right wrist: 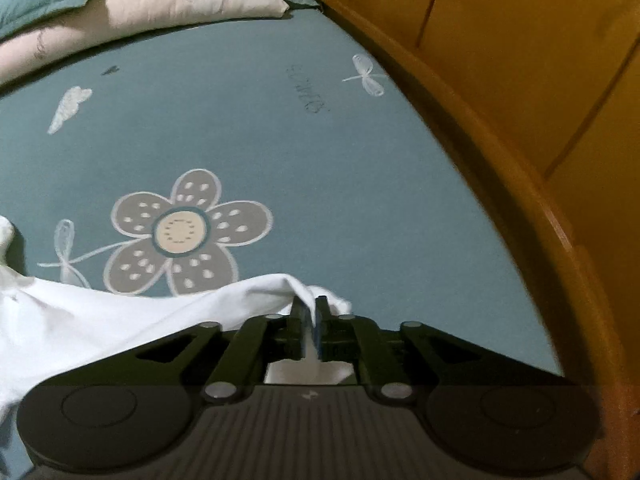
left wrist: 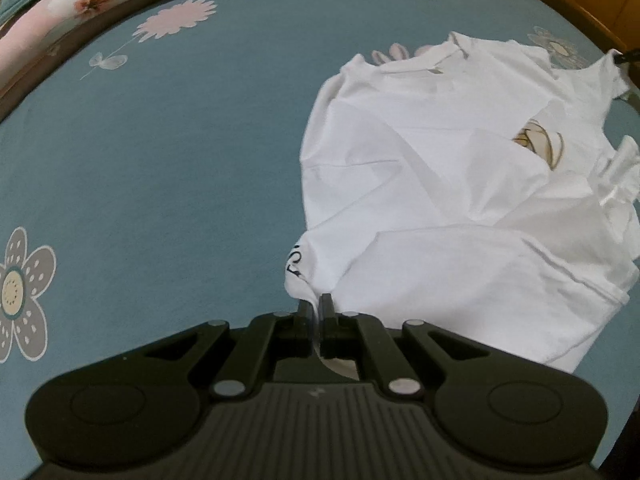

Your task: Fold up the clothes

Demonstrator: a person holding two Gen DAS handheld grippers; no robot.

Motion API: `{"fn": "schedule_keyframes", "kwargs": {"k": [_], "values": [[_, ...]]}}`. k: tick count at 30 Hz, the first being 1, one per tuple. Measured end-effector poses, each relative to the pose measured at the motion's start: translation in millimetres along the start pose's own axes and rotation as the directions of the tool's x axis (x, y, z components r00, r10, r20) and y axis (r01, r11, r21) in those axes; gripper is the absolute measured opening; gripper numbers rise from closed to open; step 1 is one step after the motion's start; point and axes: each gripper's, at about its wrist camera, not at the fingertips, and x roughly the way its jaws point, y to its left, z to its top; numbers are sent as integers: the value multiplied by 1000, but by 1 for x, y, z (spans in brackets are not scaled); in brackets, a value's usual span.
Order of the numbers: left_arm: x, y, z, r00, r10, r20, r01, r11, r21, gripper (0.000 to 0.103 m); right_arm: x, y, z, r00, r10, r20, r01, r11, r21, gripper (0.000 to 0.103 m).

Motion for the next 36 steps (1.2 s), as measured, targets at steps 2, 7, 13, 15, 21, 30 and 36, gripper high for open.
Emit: {"fn": "schedule_keyframes", "kwargs": {"k": [2, 7, 13, 15, 21, 30, 36], "values": [[-3, -1, 0, 1000, 24, 10, -24, 1000, -4, 7, -7, 5, -3, 1000, 15, 22, -15, 1000, -7, 21], [-31, -15, -5, 996, 63, 63, -63, 998, 7, 14, -41, 19, -17, 991, 95, 89, -95, 995, -8, 22], [-104, -85, -2, 970, 101, 223, -92, 994, -51, 43, -85, 53, -48, 964, 230, 135, -217, 971, -104, 25], [-117, -120, 1, 972, 70, 225, -51, 995, -87, 46, -93, 67, -54, 949, 286, 135, -271, 955, -124, 26], [-107, -223, 3, 973, -91, 211, 100, 994, -35, 54, -89, 107, -61, 926, 362, 107, -341, 923, -175, 26], [-42, -315, 19, 959, -133, 250, 127, 991, 41, 60, -63, 115, -55, 909, 401, 118, -373, 905, -206, 32], [-20, -331, 27, 947, -197, 254, 190, 980, 55, 63, -28, 163, -25, 855, 507, 107, -449, 828, -336, 40]]}}
